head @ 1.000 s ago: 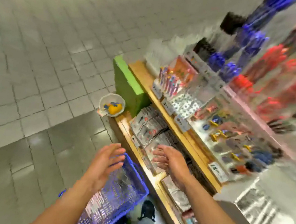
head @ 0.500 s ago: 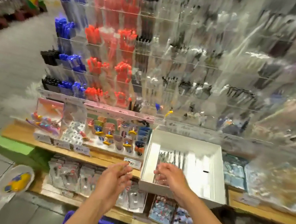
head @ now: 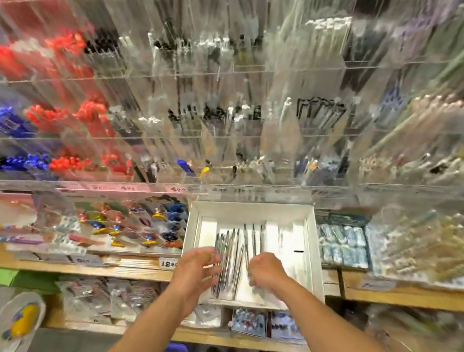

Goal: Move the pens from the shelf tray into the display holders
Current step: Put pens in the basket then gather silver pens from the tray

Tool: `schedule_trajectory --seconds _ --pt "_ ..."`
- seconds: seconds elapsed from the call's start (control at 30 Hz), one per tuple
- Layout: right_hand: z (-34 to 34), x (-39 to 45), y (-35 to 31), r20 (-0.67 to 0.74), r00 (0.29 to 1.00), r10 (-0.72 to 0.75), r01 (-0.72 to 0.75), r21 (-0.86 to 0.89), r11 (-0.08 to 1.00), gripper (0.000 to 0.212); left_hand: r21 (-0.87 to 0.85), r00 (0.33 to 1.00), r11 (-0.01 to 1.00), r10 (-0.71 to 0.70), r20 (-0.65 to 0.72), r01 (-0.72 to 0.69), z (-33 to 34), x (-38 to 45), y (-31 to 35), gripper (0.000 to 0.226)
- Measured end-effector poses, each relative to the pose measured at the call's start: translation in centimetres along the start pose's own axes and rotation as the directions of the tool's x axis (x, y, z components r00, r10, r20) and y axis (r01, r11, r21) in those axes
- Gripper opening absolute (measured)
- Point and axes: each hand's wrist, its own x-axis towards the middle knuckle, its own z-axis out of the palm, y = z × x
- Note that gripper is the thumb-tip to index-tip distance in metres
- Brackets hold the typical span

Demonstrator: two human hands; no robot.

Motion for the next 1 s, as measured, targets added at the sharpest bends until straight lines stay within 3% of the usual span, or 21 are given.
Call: schedule_trajectory --seconds 0.07,0.27,0.43,0.53,0.63,0.77,0.83,1.0 --pt "1.3 1.0 0.2 0.005 0.997 0.077 -0.076 -0.09 0.993 0.006 0.014 1.0 1.0 -0.011 -0.006 0.011 0.1 0.6 0.1 0.021" --pt "5.0 2.4 0.0 -0.101 0.994 0.035 -0.066 -0.316 0.946 0.016 0.035 0.998 0.998 -0.055 -0.005 0.055 -0.7 2.5 -0.2 0.021" --pt "6.1 3.1 -0.8 -0.169 0.985 0.028 -0.095 -0.407 0.909 0.02 0.045 0.997 0.996 -0.072 0.02 0.071 -1.6 3.3 -0.5 0.021" --pt "6.2 3.1 -0.9 -0.173 0.982 0.076 -0.134 -0.355 0.925 0.019 0.059 0.996 0.995 -0.081 0.046 0.078 -1.6 3.6 -0.3 0.021" --pt "5.3 2.6 -0.9 -0.18 0.979 0.093 -0.144 -0.297 0.944 0.004 0.07 0.995 0.995 -0.075 0.061 0.071 -1.3 3.9 -0.2 0.021" --pt "3.1 0.9 -1.1 -0.157 0.985 -0.078 0.058 -0.127 0.99 0.021 0.102 0.994 0.993 -0.067 0.088 0.058 -0.6 4.5 0.2 0.02" --pt "2.3 -0.7 -1.4 -0.092 0.981 -0.173 0.172 -0.018 0.985 0.018 0.133 0.991 0.99 -0.07 0.117 0.054 -0.1 4.6 0.3 0.017" --pt "2.5 -2.3 -1.2 0.072 0.963 -0.259 0.26 0.0 0.966 0.017 0.187 0.973 0.978 -0.124 0.194 0.087 0.7 4.6 0.4 0.026"
